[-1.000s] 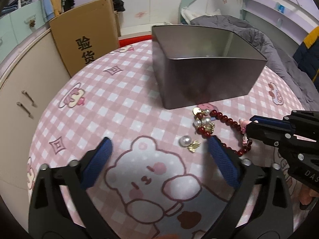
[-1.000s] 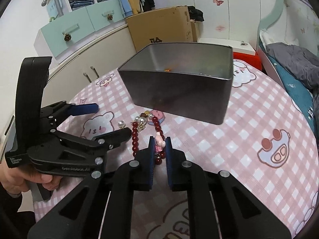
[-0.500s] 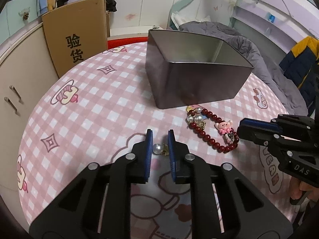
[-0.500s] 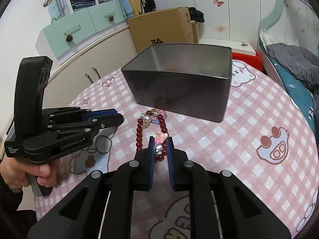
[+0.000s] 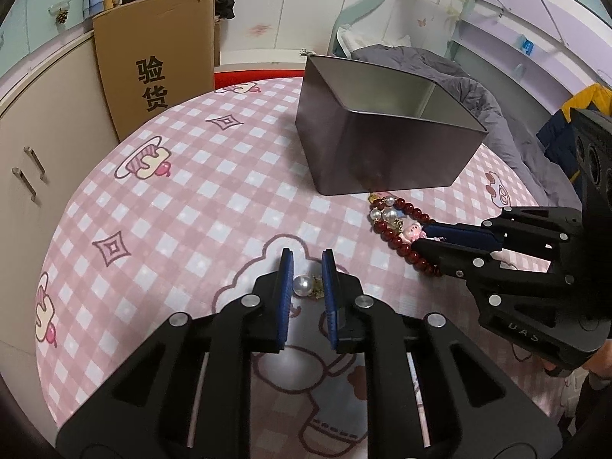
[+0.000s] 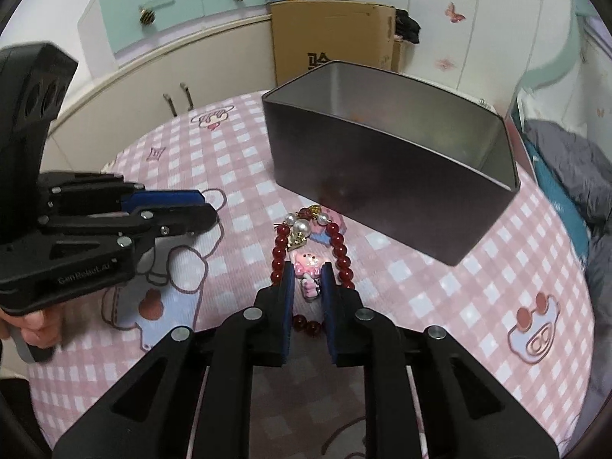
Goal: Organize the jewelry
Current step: 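Carry both items over the grey tin and open both tools, then grasp the remaining dark red bead bracelet with the left tool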
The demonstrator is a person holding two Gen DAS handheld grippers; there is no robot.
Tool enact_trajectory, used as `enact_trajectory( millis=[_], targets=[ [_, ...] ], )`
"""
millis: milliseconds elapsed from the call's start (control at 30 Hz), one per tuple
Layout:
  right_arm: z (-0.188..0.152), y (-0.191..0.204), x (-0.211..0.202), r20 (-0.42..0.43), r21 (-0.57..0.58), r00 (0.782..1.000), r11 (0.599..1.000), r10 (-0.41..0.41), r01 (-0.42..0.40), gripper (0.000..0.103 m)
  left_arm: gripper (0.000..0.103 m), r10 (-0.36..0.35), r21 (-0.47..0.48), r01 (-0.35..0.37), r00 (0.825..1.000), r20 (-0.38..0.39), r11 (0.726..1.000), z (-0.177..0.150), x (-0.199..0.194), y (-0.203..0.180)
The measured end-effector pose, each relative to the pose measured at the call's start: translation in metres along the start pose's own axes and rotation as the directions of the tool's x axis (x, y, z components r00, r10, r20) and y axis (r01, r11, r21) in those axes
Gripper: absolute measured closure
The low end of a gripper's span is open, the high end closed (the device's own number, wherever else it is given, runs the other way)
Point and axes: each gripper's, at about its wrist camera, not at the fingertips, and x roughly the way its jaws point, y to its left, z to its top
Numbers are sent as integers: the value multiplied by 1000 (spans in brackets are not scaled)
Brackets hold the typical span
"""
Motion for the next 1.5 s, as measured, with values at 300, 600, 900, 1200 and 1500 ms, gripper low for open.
enact_trajectory(
  millis=[300, 600, 900, 1200, 1500],
  targets=[
    [4, -16, -36, 121, 110, 986, 986, 111, -124, 91, 88, -7, -12, 8, 999, 38, 1000, 6, -21, 2],
    [35, -29, -98, 284, 123, 949, 977, 135, -175, 91, 88, -51, 18, 49, 987, 154, 999, 39, -70, -12],
    [68, -57, -135, 377, 119, 921, 982, 93, -148, 91, 88, -101, 90, 79, 958, 269, 993, 90, -99, -31],
    [95, -82, -114, 340, 155, 936, 977, 86, -146, 89, 87, -141, 90, 121, 953, 267, 989, 143, -72, -40],
    [77, -117, -91, 310, 349, 950, 925, 35, -148, 12, 10, -5, -42, 16, 971, 239, 999, 148, -49, -11]
  ],
)
